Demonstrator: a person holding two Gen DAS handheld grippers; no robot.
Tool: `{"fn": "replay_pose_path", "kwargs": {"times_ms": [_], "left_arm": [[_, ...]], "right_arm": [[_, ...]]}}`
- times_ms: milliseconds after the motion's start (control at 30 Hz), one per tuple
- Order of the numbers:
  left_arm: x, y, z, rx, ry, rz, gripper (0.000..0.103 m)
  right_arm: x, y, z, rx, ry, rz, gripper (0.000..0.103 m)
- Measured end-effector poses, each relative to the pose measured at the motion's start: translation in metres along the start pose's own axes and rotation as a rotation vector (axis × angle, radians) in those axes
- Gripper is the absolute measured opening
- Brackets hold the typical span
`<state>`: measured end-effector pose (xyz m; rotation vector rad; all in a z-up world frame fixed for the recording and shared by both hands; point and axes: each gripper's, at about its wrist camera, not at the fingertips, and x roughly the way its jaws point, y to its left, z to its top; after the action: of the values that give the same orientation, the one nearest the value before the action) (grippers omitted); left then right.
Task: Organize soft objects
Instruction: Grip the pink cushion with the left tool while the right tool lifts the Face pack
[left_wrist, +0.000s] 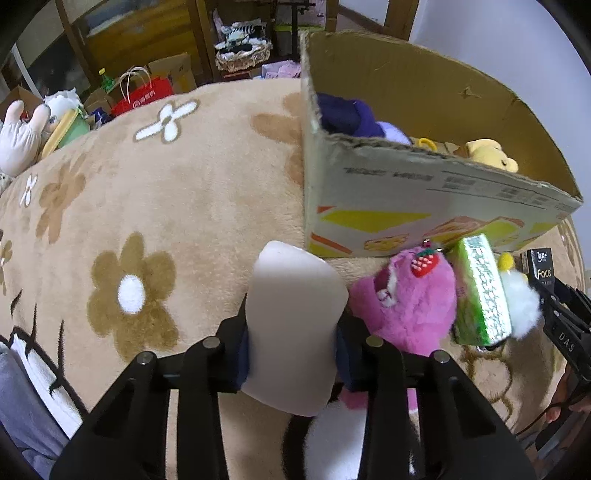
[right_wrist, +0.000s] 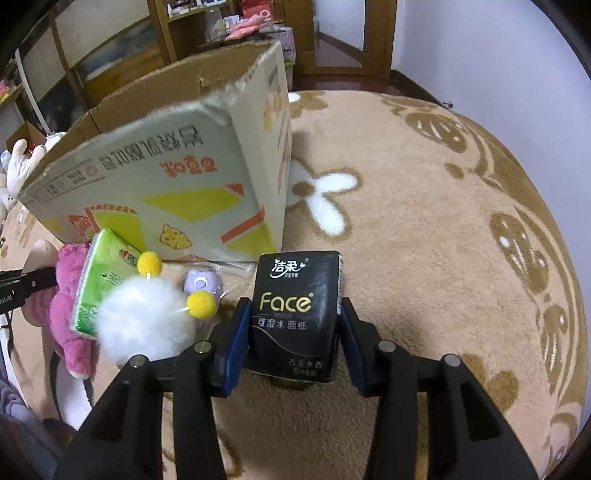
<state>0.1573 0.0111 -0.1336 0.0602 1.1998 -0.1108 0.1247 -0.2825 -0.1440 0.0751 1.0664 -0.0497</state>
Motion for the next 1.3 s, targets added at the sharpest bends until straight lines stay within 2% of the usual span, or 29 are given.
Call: {"fn": "replay_pose_path", "kwargs": {"times_ms": [167, 333, 500, 900, 1133, 1300], "left_arm": [[-0.021, -0.005, -0.006, 0.018, -0.049, 0.006, 0.035], [-0.053, -0.009, -0.012, 0.026, -0.131, -0.006, 0.035], [-0.093, -0.012, -0.02, 0.034, -0.242, -0.019, 0.036], [-0.16, -0.023, -0.031, 0.057, -0.485, -0.033, 0.035], [-0.181, -0.026, -0.024, 0.054, -0.609, -0.035, 0.035], [-0.183, -0.024, -0.014, 0.046, -0.66, -0.051, 0.035]], "right_arm": [[-0.02, 0.005, -0.003, -0.013, -0.038, 0.011, 0.048], [-0.047, 0.013, -0.006, -0.027, -0.102, 0.007, 0.048], [-0.077, 0.02, -0.009, -0.034, -0.178, 0.014, 0.048], [-0.132, 0.023, 0.005, -0.06, -0.377, 0.071, 0.048], [-0.157, 0.024, 0.018, -0.062, -0.487, 0.107, 0.049], [-0.165, 0.027, 0.031, -0.077, -0.539, 0.115, 0.049]]}}
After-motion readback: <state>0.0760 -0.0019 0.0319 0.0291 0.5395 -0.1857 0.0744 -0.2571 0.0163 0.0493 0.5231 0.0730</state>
